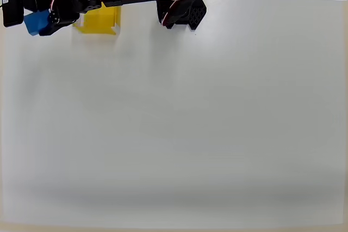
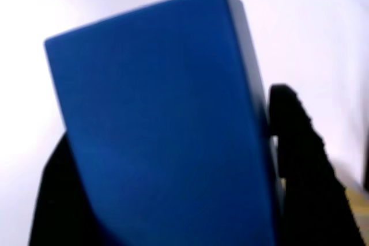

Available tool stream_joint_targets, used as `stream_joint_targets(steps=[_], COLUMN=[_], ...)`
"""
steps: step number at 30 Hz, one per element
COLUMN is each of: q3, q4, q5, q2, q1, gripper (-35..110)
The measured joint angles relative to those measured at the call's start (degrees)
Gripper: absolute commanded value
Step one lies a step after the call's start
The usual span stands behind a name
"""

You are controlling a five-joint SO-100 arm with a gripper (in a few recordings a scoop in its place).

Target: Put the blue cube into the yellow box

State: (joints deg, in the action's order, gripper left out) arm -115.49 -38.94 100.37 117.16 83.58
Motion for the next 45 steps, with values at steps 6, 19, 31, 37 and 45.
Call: stream_joint_targets(steps=[6,19,31,37,45], q3=[-7.6,-21.6,-34.0,-38.6,-42.5], q4=[-7.7,-11.3,-1.8,2.2,5.4], q5=[0.1,-2.1,-0.7,-0.7,-0.3], q2=[8.0,17.1,18.2,18.2,19.2], q1=[6.6,8.3,8.3,8.3,8.3], gripper=[16,17,17,17,30])
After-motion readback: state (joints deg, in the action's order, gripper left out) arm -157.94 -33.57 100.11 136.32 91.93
